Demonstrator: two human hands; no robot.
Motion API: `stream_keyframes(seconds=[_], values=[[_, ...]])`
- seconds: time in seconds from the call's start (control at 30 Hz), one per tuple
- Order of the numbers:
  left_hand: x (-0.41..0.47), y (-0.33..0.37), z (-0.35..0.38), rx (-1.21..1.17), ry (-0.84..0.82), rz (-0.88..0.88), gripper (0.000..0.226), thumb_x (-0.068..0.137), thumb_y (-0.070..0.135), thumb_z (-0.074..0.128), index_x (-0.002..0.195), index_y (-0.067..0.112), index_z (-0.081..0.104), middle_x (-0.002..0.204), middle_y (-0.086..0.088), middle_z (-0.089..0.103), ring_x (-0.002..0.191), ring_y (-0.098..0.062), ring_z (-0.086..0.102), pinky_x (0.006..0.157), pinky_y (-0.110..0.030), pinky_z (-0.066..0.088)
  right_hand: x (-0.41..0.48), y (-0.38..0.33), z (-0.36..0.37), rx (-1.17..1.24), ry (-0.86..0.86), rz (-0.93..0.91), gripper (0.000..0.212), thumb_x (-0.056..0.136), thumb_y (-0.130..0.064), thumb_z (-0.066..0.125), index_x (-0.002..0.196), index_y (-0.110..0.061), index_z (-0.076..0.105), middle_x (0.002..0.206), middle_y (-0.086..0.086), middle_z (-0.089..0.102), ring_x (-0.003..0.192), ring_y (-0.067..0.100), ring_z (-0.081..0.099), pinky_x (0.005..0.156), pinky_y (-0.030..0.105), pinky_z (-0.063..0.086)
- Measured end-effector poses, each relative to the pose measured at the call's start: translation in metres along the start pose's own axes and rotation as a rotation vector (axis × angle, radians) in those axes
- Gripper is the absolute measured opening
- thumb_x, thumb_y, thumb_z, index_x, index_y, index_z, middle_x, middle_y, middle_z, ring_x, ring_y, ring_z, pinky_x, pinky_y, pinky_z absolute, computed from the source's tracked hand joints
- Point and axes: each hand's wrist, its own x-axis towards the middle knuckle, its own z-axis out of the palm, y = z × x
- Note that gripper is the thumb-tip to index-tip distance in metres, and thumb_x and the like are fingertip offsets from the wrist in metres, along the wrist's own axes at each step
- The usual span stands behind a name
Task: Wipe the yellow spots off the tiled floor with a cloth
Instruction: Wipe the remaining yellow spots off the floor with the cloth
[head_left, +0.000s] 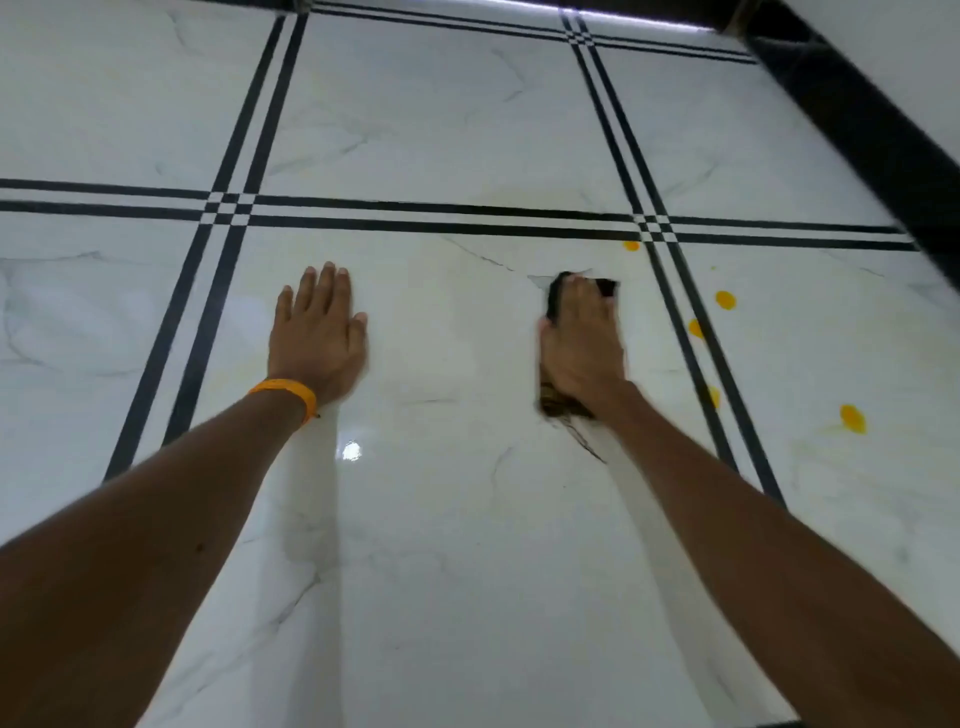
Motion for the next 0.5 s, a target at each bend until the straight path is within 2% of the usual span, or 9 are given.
stream_keyframes(seconds=[0.07, 0.13, 0.17, 0.2, 0.27, 0.33, 0.37, 0.43, 0.5], values=[[0.001, 0.003, -0.005, 0.084, 0.009, -0.004, 0.061, 0.104, 0.033, 0.025, 0.157, 0.002, 0.019, 0.165, -0.018, 0.020, 0.154, -0.033, 0.013, 0.125, -0.051, 0.010, -0.027, -0.029, 0.014, -0.032, 0.060, -0.127, 0.064, 0.102, -0.033, 0.033, 0.155, 0.003, 0.029, 0.161, 0.021, 0.034, 0.150, 0.035, 0.030, 0.125, 0.050, 0.018], [0.000, 0.016, -0.008, 0.123, -0.006, -0.022, 0.062, 0.103, 0.030, 0.026, 0.156, -0.001, 0.020, 0.164, -0.020, 0.021, 0.154, -0.034, 0.014, 0.125, -0.052, 0.009, -0.087, -0.027, 0.014, -0.047, -0.014, -0.324, 0.066, 0.102, -0.036, 0.027, 0.158, -0.002, 0.023, 0.166, 0.013, 0.026, 0.154, 0.027, 0.022, 0.127, 0.046, 0.014], [-0.003, 0.027, -0.008, 0.096, -0.011, -0.033, 0.061, 0.102, 0.027, 0.029, 0.155, -0.002, 0.022, 0.164, -0.021, 0.022, 0.154, -0.035, 0.015, 0.124, -0.053, 0.009, -0.112, -0.008, 0.008, -0.052, -0.041, -0.364, 0.066, 0.103, -0.037, 0.025, 0.160, -0.005, 0.019, 0.168, 0.010, 0.021, 0.156, 0.023, 0.016, 0.127, 0.043, 0.011], [-0.009, 0.043, -0.006, 0.051, -0.011, -0.022, 0.061, 0.101, 0.026, 0.031, 0.154, -0.004, 0.024, 0.163, -0.022, 0.024, 0.153, -0.037, 0.017, 0.123, -0.055, 0.011, -0.129, 0.020, -0.001, -0.024, -0.041, -0.339, 0.066, 0.103, -0.038, 0.025, 0.161, -0.007, 0.018, 0.168, 0.008, 0.019, 0.156, 0.022, 0.015, 0.127, 0.042, 0.010], [-0.020, 0.090, 0.006, -0.037, -0.038, 0.081, 0.070, 0.096, 0.036, 0.023, 0.154, -0.004, 0.026, 0.162, -0.023, 0.026, 0.152, -0.039, 0.020, 0.122, -0.056, 0.013, -0.140, 0.088, -0.015, -0.008, 0.008, -0.120, 0.068, 0.100, -0.039, 0.027, 0.160, -0.006, 0.022, 0.166, 0.012, 0.026, 0.154, 0.028, 0.024, 0.126, 0.041, 0.013], [-0.024, 0.144, 0.022, -0.081, -0.108, 0.191, 0.085, 0.088, 0.048, 0.005, 0.157, -0.001, 0.020, 0.166, -0.019, 0.018, 0.154, -0.034, 0.013, 0.124, -0.051, 0.009, -0.119, 0.140, -0.025, -0.013, 0.052, 0.104, 0.071, 0.098, -0.040, 0.024, 0.157, 0.000, 0.027, 0.160, 0.020, 0.035, 0.148, 0.036, 0.034, 0.123, 0.046, 0.019], [-0.021, 0.168, 0.028, -0.092, -0.120, 0.230, 0.087, 0.087, 0.050, 0.003, 0.158, 0.002, 0.018, 0.167, -0.016, 0.014, 0.155, -0.031, 0.009, 0.125, -0.049, 0.006, -0.102, 0.148, -0.023, -0.025, 0.058, 0.181, 0.072, 0.098, -0.040, 0.022, 0.155, 0.003, 0.029, 0.158, 0.023, 0.038, 0.147, 0.038, 0.035, 0.123, 0.050, 0.022], [-0.010, 0.211, 0.036, -0.111, -0.120, 0.279, 0.079, 0.093, 0.048, 0.010, 0.159, 0.004, 0.015, 0.168, -0.013, 0.011, 0.156, -0.028, 0.005, 0.126, -0.047, 0.003, -0.076, 0.140, -0.020, -0.044, 0.058, 0.231, 0.073, 0.097, -0.040, 0.020, 0.154, 0.005, 0.031, 0.157, 0.024, 0.038, 0.147, 0.038, 0.035, 0.122, 0.054, 0.023], [-0.002, 0.233, 0.042, -0.071, -0.113, 0.295, 0.072, 0.099, 0.044, 0.018, 0.159, 0.006, 0.012, 0.168, -0.011, 0.009, 0.156, -0.027, 0.004, 0.126, -0.048, 0.004, -0.077, 0.134, -0.017, -0.062, 0.060, 0.103, 0.071, 0.100, -0.040, 0.017, 0.157, 0.002, 0.026, 0.163, 0.018, 0.029, 0.152, 0.032, 0.027, 0.125, 0.050, 0.017]])
